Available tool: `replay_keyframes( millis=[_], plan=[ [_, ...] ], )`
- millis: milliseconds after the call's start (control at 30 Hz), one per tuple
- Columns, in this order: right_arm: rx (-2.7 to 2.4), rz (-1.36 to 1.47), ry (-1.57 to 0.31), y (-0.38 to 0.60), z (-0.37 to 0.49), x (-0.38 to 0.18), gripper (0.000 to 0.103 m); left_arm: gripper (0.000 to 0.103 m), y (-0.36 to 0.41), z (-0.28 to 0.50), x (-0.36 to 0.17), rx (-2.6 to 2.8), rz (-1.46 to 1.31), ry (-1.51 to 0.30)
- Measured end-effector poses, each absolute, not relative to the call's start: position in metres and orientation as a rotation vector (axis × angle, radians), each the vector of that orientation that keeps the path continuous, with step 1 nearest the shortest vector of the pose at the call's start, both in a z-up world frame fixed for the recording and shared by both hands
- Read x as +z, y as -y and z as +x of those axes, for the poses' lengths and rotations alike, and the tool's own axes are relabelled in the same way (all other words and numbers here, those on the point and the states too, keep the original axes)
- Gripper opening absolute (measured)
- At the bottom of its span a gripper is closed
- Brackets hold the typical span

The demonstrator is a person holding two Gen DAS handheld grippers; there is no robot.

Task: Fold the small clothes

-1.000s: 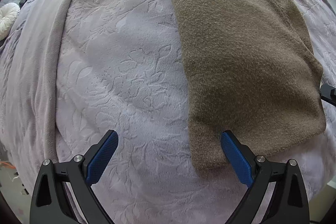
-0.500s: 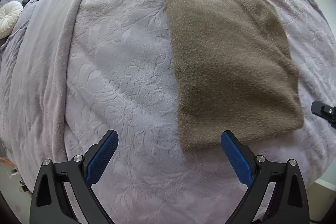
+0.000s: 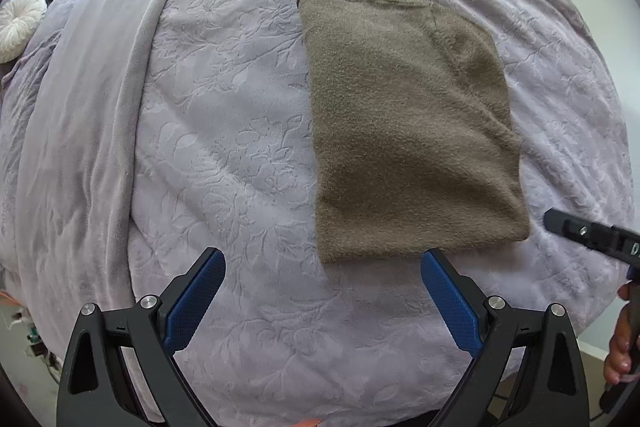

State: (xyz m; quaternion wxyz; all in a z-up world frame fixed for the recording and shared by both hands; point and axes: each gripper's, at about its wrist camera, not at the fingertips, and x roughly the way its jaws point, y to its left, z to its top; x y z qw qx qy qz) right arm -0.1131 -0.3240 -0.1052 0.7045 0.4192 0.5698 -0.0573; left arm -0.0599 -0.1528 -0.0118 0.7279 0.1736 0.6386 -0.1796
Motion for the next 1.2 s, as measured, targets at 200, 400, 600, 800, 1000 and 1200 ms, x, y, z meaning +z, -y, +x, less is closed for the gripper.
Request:
replay_keyframes(
  millis=[200, 400, 600, 800, 1000, 1200],
  plan=[
    [-0.095, 0.896, -1.294, 0.314, -0.112, -0.104, 0.052, 0.102, 0.145, -0.064, -0.006, -0.383, 0.278, -1.415],
    [-0.108, 0.827, -1.298, 0.310, -0.112, -0.095, 0.074, 0.102, 0.137, -0.069, -0.002, -0.360, 0.265, -1.415],
    [-0.135, 0.779, -1.284, 0.307, -0.110, -0.077, 0.074, 0.102, 0.123, -0.066, -0.003, -0.349, 0.248, -1.432],
    [-0.189, 0.785, -1.265, 0.303, -0.112, -0.060, 0.074, 0.102, 0.104, -0.058, 0.010, -0.385, 0.223, -1.409],
    [-0.226, 0.791, -1.250, 0.291, -0.109, -0.047, 0.074, 0.102, 0.077, -0.049, 0.025, -0.404, 0.190, -1.373],
    [-0.250, 0.778, -1.238, 0.266, -0.101, -0.040, 0.074, 0.102, 0.047, -0.044, 0.022, -0.412, 0.171, -1.376]
  ],
)
